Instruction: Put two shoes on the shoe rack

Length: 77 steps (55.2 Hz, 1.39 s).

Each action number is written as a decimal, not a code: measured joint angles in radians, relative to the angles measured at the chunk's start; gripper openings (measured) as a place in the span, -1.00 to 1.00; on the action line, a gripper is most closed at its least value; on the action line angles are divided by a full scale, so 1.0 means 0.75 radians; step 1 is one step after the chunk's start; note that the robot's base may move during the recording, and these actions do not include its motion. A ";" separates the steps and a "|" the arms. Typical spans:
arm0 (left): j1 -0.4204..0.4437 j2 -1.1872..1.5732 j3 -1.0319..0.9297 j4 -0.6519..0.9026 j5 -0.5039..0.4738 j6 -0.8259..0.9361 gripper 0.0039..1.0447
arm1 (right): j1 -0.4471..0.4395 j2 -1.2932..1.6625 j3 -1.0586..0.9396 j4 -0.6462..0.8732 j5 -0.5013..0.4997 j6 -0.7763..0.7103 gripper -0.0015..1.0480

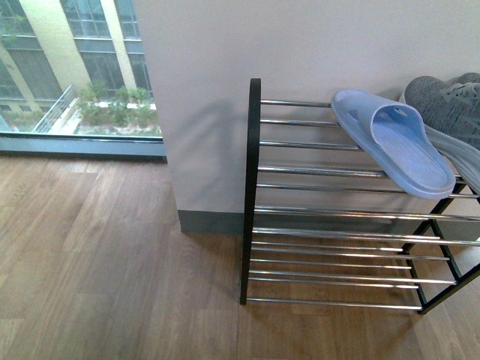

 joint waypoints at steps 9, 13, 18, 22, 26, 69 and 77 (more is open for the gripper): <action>0.000 0.000 0.000 0.000 0.000 0.000 -0.97 | 0.001 -0.179 -0.001 -0.161 -0.001 0.000 -0.97; 0.000 0.000 0.000 0.000 0.000 0.000 -0.97 | 0.001 -0.245 -0.002 -0.222 0.000 0.000 -0.97; 0.000 0.000 0.000 0.000 0.000 0.000 -0.97 | 0.001 -0.319 -0.002 -0.290 -0.001 0.000 -0.97; 0.000 0.000 0.000 0.000 0.000 0.000 -0.97 | 0.001 -0.375 -0.002 -0.344 -0.001 0.000 -0.97; 0.000 0.000 0.000 0.000 0.000 0.000 -0.97 | 0.001 -0.434 -0.002 -0.397 0.000 0.000 -0.97; 0.000 0.000 0.000 0.000 -0.001 0.000 -0.97 | 0.001 -0.939 -0.002 -0.910 0.000 0.000 -0.97; 0.000 0.000 0.000 0.000 0.000 -0.001 -0.97 | 0.001 -0.945 -0.002 -0.915 0.000 0.000 -0.97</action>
